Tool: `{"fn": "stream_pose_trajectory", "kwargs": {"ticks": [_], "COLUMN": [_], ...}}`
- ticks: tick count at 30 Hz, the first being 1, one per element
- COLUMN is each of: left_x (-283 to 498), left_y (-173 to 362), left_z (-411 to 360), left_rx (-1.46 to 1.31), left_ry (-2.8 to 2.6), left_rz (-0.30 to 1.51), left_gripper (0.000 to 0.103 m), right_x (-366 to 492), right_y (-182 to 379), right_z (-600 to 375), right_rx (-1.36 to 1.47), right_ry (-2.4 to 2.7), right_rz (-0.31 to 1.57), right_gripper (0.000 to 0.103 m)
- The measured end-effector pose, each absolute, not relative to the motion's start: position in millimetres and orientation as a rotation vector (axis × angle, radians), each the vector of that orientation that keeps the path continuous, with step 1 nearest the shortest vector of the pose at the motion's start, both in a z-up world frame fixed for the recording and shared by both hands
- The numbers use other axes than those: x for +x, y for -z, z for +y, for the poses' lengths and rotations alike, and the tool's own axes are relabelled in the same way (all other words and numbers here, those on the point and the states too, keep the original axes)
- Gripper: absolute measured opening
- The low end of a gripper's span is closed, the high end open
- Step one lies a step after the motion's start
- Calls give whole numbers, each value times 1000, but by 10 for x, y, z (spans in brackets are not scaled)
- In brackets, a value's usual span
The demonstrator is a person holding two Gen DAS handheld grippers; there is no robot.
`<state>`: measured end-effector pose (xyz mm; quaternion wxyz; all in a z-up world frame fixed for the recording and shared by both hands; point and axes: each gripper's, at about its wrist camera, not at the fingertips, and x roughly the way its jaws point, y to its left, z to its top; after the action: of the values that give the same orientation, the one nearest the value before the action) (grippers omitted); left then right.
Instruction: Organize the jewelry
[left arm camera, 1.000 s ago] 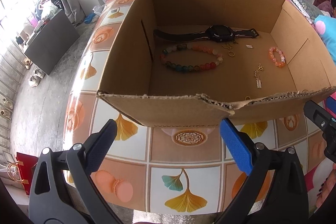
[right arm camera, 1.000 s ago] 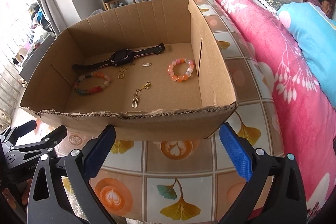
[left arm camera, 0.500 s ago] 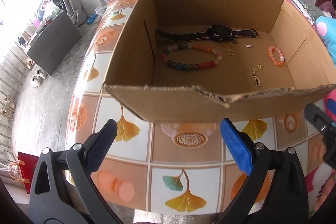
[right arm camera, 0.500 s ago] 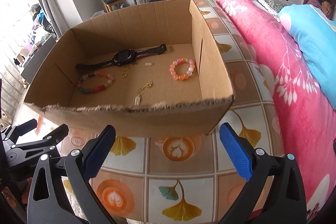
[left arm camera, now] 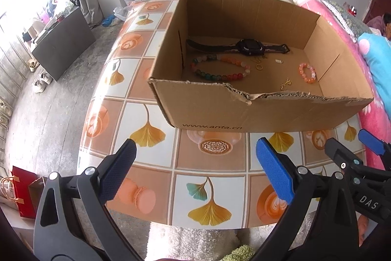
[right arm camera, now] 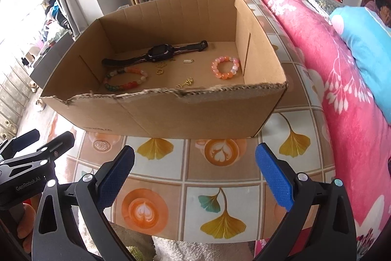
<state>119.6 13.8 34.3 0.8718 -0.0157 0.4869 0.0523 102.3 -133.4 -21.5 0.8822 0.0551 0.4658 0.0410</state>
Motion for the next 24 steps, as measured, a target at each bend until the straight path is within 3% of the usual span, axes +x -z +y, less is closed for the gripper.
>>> {"fn": "stream_pose_trajectory", "kwargs": {"ticks": [24], "left_x": [1122], "left_y": [-440], "left_z": [229], "left_rx": [-70], "left_ry": [-109], "left_rz": [984], "left_gripper": [95], "right_x": [924], "right_y": [61], "right_z": [-1231], "right_rx": [85], "right_ry": [-95], "right_rz": [938], "right_gripper": [97]}}
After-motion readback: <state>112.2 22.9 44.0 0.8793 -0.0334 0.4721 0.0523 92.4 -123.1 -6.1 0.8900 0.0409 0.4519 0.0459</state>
